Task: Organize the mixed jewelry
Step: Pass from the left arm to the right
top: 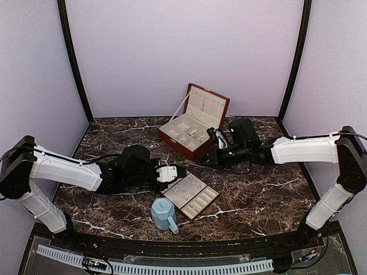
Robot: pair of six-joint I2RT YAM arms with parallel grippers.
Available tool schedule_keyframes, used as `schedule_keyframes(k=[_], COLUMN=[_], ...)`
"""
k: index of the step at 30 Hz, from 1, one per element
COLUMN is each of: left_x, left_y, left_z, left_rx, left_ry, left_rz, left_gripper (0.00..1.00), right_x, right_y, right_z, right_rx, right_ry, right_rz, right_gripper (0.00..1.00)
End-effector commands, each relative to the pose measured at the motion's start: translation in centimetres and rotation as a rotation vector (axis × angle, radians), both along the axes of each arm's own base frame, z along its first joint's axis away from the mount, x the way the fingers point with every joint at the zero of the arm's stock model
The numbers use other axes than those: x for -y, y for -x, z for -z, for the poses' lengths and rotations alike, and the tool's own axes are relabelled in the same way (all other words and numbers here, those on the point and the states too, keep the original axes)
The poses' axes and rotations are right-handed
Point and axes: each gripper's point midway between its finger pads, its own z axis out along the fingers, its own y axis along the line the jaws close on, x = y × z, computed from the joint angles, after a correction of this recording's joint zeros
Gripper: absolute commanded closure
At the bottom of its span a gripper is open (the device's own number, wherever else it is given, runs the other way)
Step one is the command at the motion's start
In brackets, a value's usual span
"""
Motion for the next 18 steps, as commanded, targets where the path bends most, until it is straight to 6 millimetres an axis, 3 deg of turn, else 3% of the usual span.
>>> schedule_keyframes(k=[1,7,10,18], left_x=[1.9,3.3,4.0,5.3], left_y=[0.3,0.3,0.6,1.7], left_z=[-1.1,-0.9,-1.1,-0.8], left_rx=[0.107,0.144,0.149,0.123], left_ry=[-0.006,-0.014,-0.004,-0.006], left_rz=[0.088,0.124,0.144,0.205], left_gripper=[1.0,1.0,1.0,1.0], right_x=[-1.5,-1.3,-1.1,-2.3], right_y=[0.6,1.5,1.4,2.5], right_z=[-2.8,-2.7,-1.5,-0.6], right_rx=[0.04,0.075,0.068,0.033], right_ry=[-0.093,-0.071,0.007,0.042], right_rz=[-0.104,-0.17,-0.172,-0.253], right_gripper=[0.74,0.69,0.68,0.66])
